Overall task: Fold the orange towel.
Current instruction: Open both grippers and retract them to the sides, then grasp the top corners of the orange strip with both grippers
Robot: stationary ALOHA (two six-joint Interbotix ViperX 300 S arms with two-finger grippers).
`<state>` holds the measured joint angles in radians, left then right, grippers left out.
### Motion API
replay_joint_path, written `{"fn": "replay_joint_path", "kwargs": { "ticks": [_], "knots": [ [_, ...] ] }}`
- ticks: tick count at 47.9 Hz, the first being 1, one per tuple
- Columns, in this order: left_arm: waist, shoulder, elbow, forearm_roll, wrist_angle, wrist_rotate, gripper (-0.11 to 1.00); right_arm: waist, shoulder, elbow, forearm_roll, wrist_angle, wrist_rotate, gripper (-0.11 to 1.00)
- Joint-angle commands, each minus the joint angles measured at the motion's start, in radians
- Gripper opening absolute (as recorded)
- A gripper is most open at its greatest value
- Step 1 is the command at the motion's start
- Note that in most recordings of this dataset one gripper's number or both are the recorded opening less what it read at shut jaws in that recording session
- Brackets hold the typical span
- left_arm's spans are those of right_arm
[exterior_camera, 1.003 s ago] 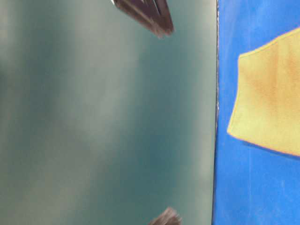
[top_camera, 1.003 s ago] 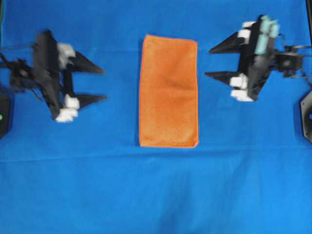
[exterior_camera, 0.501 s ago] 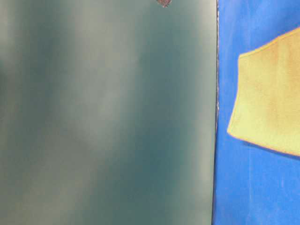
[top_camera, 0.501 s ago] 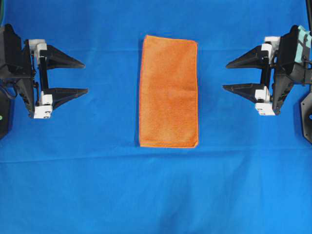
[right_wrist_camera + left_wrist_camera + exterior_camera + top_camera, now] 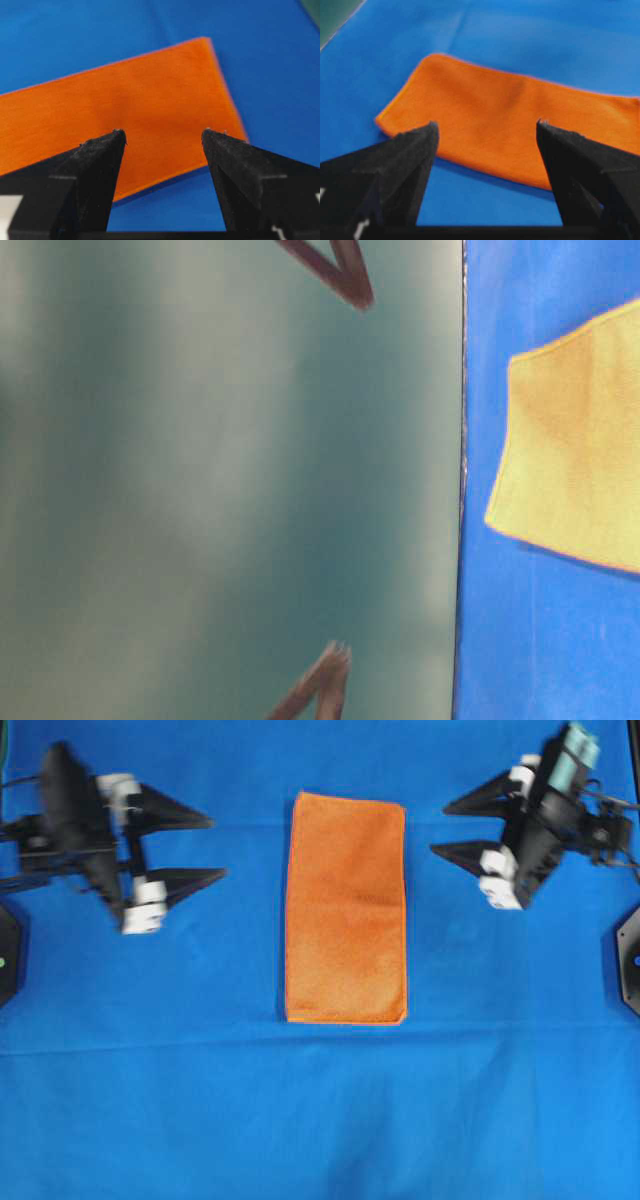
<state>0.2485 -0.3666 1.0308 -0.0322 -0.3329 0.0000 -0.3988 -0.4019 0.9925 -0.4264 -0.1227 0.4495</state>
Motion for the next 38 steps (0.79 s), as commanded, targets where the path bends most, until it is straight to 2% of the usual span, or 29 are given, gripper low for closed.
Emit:
{"fn": "replay_joint_path", "kwargs": {
  "ticks": [1,11,21,29,38],
  "knots": [
    [0.028,0.094,-0.092,0.002,0.005,0.011,0.73,-0.04,0.074,-0.069,-0.008,-0.002,-0.005,0.64],
    [0.12,0.356,-0.256,0.003,0.02,0.049,0.73,-0.11,0.296,-0.187,-0.044,-0.006,-0.011,0.64],
    [0.183,0.551,-0.365,0.003,0.014,0.051,0.73,-0.138,0.446,-0.236,-0.049,-0.025,-0.012,0.64],
    [0.206,0.653,-0.407,0.002,0.002,0.051,0.73,-0.147,0.534,-0.245,-0.049,-0.074,-0.012,0.64],
    [0.212,0.689,-0.422,0.003,0.0,0.051,0.71,-0.176,0.568,-0.244,-0.044,-0.078,-0.012,0.64]
  ]
}}
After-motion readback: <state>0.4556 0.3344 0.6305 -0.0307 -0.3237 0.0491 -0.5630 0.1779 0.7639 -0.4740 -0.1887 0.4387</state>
